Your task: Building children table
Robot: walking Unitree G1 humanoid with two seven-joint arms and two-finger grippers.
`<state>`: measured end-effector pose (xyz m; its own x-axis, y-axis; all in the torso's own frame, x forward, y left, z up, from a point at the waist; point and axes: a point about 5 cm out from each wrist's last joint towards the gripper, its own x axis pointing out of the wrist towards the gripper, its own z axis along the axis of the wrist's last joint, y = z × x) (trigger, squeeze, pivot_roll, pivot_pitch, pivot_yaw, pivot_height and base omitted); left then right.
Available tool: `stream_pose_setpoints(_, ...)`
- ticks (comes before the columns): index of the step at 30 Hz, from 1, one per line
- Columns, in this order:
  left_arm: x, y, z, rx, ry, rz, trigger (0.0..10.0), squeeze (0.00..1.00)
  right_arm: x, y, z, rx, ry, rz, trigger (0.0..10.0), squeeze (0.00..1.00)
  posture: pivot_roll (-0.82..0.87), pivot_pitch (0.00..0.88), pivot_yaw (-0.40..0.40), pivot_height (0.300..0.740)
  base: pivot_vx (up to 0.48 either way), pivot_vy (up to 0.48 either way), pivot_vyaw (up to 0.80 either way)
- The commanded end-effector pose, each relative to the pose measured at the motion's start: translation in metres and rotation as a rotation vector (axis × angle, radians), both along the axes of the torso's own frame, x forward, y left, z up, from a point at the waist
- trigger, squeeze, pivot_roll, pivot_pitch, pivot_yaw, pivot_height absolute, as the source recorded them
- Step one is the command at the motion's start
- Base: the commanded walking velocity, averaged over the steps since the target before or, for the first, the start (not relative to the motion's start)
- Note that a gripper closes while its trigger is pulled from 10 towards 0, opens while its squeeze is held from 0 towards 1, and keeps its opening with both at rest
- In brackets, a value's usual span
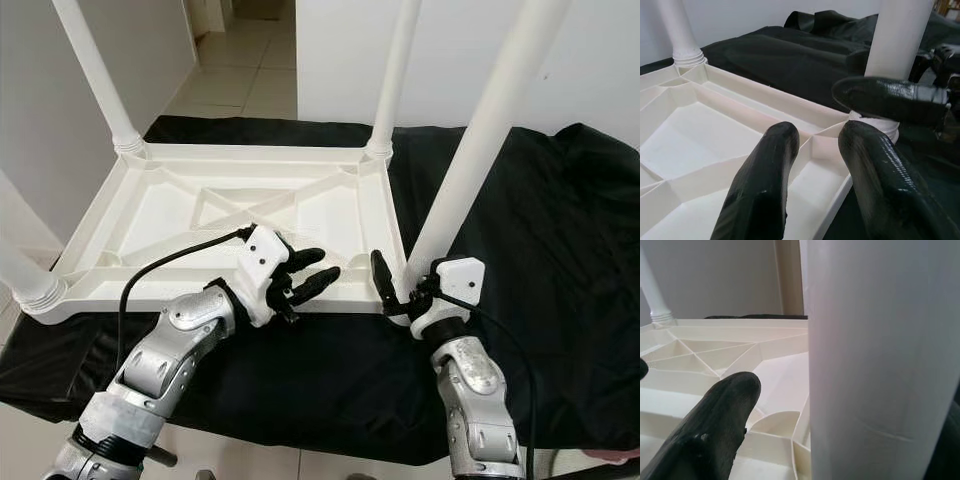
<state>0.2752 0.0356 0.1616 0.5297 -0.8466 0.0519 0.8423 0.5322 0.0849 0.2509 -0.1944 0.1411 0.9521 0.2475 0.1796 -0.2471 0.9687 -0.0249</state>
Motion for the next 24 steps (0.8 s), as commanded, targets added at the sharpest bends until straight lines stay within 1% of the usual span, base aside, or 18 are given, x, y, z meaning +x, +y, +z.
stream_pose_setpoints(1,-0.010,-0.002,0.000,0.006,0.005,-0.191,10.0,0.00,0.000,-0.009,-0.003,-0.019,0.015,0.016,10.0,0.00,-0.10,0.000,0.015,0.740,0.000,0.000,0.00)
stream_pose_setpoints(3,-0.010,0.000,-0.001,0.003,0.008,-0.184,10.0,0.00,0.000,-0.012,-0.005,-0.033,0.024,0.026,10.0,0.00,-0.10,0.000,0.015,0.740,0.000,0.000,0.00)
stream_pose_setpoints(5,-0.010,0.002,-0.003,-0.006,0.013,-0.167,10.0,0.00,0.000,-0.015,-0.009,-0.055,0.046,0.063,10.0,0.00,-0.11,0.000,0.020,0.740,0.000,0.000,0.00)
stream_pose_setpoints(9,-0.008,0.003,-0.004,-0.004,0.011,-0.148,10.0,0.00,0.000,-0.016,-0.013,-0.066,0.065,0.106,10.0,0.00,-0.12,0.000,0.025,0.740,0.000,0.000,0.00)
stream_pose_setpoints(10,-0.006,0.004,-0.006,0.011,0.021,-0.127,10.0,0.00,0.000,-0.017,-0.015,-0.088,0.082,0.160,10.0,0.00,-0.12,0.000,0.025,0.740,0.000,0.000,0.00)
stream_pose_setpoints(11,-0.006,0.004,-0.006,0.011,0.021,-0.127,10.0,0.00,0.000,-0.017,-0.015,-0.088,0.082,0.160,10.0,0.00,-0.12,0.000,0.025,0.740,0.000,0.000,0.00)
stream_pose_setpoints(12,-0.005,0.004,-0.006,0.019,0.018,-0.130,10.0,0.00,0.003,-0.020,-0.015,-0.094,0.087,0.179,10.0,0.00,-0.14,0.000,0.040,0.740,0.000,0.000,0.00)
stream_pose_setpoints(17,-0.003,0.002,-0.007,0.048,-0.006,-0.122,10.0,0.00,0.011,-0.024,-0.016,-0.116,0.099,0.210,10.0,0.00,-0.14,0.000,0.044,0.740,0.000,0.000,0.00)
stream_pose_setpoints(18,0.000,0.001,-0.009,0.078,-0.016,-0.090,10.0,0.00,0.015,-0.026,-0.016,-0.130,0.104,0.215,10.0,0.00,-0.14,0.000,0.034,0.740,0.000,0.000,0.00)
stream_pose_setpoints(19,0.000,0.001,-0.009,0.078,-0.016,-0.090,10.0,0.00,0.015,-0.026,-0.016,-0.130,0.104,0.215,10.0,0.00,-0.14,0.000,0.034,0.740,0.000,0.000,0.00)
stream_pose_setpoints(21,0.006,-0.001,-0.010,0.096,-0.012,-0.044,10.0,0.00,0.021,-0.030,-0.015,-0.141,0.105,0.221,10.0,0.00,-0.14,0.000,0.030,0.740,0.000,0.000,0.00)
stream_pose_setpoints(22,0.007,-0.003,-0.009,0.086,-0.017,-0.031,10.0,0.00,0.022,-0.032,-0.013,-0.145,0.103,0.229,9.6,0.00,-0.13,0.000,0.009,0.740,0.000,0.000,0.00)
stream_pose_setpoints(23,0.007,-0.003,-0.009,0.086,-0.017,-0.031,10.0,0.00,0.022,-0.032,-0.013,-0.145,0.103,0.229,9.6,0.00,-0.13,0.000,0.009,0.740,0.000,0.000,0.00)
stream_pose_setpoints(24,0.008,-0.004,-0.008,0.070,-0.013,-0.020,10.0,0.00,0.023,-0.033,-0.012,-0.149,0.103,0.241,6.0,0.00,-0.13,0.000,0.005,0.740,0.000,0.000,0.00)
